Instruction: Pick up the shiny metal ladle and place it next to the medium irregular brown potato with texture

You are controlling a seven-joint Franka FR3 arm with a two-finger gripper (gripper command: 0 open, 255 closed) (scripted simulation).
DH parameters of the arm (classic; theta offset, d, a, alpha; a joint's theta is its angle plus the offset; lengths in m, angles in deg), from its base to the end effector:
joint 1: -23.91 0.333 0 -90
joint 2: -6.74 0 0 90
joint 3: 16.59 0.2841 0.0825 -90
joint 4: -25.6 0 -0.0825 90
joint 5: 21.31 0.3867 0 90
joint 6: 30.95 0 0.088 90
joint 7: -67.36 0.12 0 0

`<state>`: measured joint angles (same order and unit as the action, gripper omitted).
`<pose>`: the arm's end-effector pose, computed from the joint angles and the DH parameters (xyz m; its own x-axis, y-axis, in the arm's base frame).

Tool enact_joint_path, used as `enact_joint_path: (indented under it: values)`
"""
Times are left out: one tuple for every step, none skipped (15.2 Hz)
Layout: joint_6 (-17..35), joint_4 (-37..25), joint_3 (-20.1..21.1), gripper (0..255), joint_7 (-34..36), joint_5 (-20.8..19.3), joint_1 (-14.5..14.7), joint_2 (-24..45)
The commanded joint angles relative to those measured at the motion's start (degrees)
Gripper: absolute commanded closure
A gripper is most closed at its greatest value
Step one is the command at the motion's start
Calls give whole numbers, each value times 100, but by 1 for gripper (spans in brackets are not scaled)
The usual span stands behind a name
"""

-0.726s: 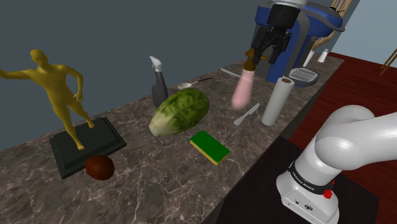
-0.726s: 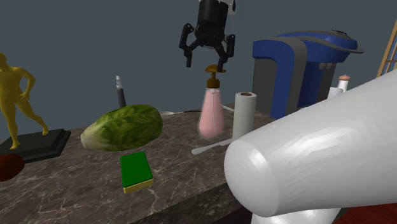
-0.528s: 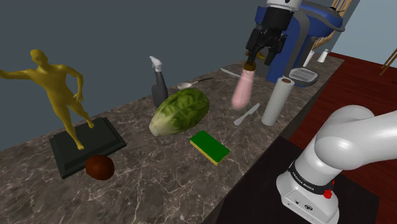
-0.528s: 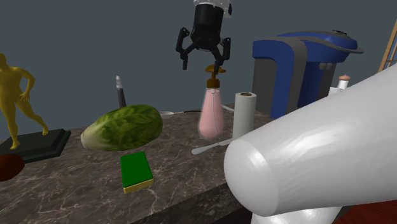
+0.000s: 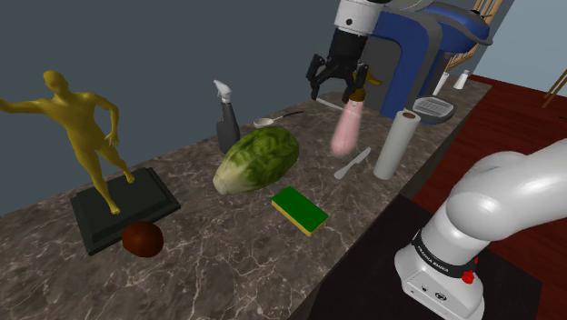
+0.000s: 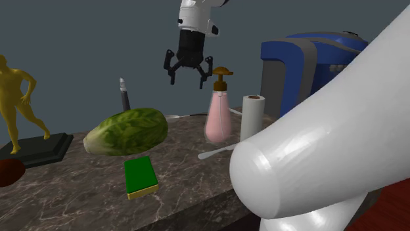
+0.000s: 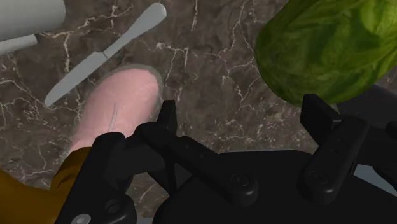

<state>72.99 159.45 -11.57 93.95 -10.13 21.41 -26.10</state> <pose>0.4043 0.0390 0.5082 0.8897 -0.4560 -0.0222 -0.4539 -0.8784 -0.1494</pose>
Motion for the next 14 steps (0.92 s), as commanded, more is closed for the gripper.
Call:
enact_joint_path:
  values:
    - [348, -79, 146, 0, 436, 31, -102, 365]
    - [502, -150, 214, 0, 650, 33, -149, 565]
    - [651, -228, 280, 0, 864, 27, -197, 767]
    - [794, -313, 341, 0, 1079, 14, -245, 972]
    - [931, -405, 400, 0, 1294, -5, -296, 1178]
    - [1061, -503, 453, 0, 1511, -32, -345, 1385]
    - [1185, -607, 501, 0, 1729, -68, -392, 1594]
    - [1303, -717, 542, 0, 1948, -110, -438, 1803]
    - [1413, -833, 578, 0, 2168, -158, -481, 2012]
    - [1517, -953, 607, 0, 2389, -213, -521, 2221]
    - [1613, -1079, 630, 0, 2610, -273, -558, 2430]
    - [1703, -1210, 648, 0, 2831, -337, -594, 2638]
    - [1785, -1345, 657, 0, 3051, -405, -624, 2845]
    - [1860, -1484, 658, 0, 3269, -475, -650, 3051]
